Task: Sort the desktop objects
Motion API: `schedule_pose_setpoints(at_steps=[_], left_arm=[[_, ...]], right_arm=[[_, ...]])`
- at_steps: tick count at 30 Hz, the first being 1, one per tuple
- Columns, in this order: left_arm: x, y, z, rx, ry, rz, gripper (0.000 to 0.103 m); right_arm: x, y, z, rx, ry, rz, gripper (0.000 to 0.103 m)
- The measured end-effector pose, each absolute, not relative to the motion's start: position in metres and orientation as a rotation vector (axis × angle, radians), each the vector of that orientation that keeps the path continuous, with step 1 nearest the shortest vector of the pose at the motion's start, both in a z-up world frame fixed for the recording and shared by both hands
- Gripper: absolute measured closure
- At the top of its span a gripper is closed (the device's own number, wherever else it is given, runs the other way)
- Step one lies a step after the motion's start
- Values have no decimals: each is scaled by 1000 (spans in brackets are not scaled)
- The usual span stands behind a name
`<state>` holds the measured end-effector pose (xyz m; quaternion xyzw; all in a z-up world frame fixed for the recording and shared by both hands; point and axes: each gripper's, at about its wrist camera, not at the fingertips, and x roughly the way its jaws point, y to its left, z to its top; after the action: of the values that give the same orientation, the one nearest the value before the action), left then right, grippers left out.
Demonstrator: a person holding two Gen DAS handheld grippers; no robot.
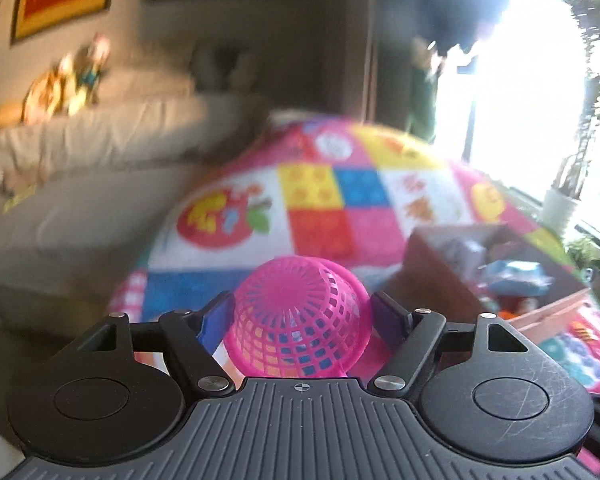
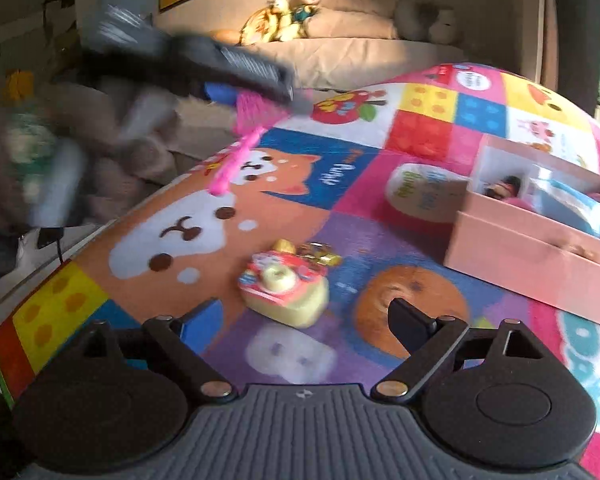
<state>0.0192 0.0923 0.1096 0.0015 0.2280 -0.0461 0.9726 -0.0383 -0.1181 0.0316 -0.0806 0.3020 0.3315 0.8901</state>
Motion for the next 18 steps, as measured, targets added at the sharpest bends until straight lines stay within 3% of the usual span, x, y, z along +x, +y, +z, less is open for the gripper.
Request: schedule_pose_setpoints(at_steps=[4, 6, 18], left_arm=[[-3, 92, 121, 27, 442, -116, 23], [-7, 91, 117, 41, 454, -118, 23], [-1, 58, 44, 26, 689, -292, 22]], right_arm=[[-28, -93, 27, -173, 644, 682, 18], [-21, -85, 24, -182, 664, 677, 44], [-17, -188, 78, -67, 586, 440, 45]])
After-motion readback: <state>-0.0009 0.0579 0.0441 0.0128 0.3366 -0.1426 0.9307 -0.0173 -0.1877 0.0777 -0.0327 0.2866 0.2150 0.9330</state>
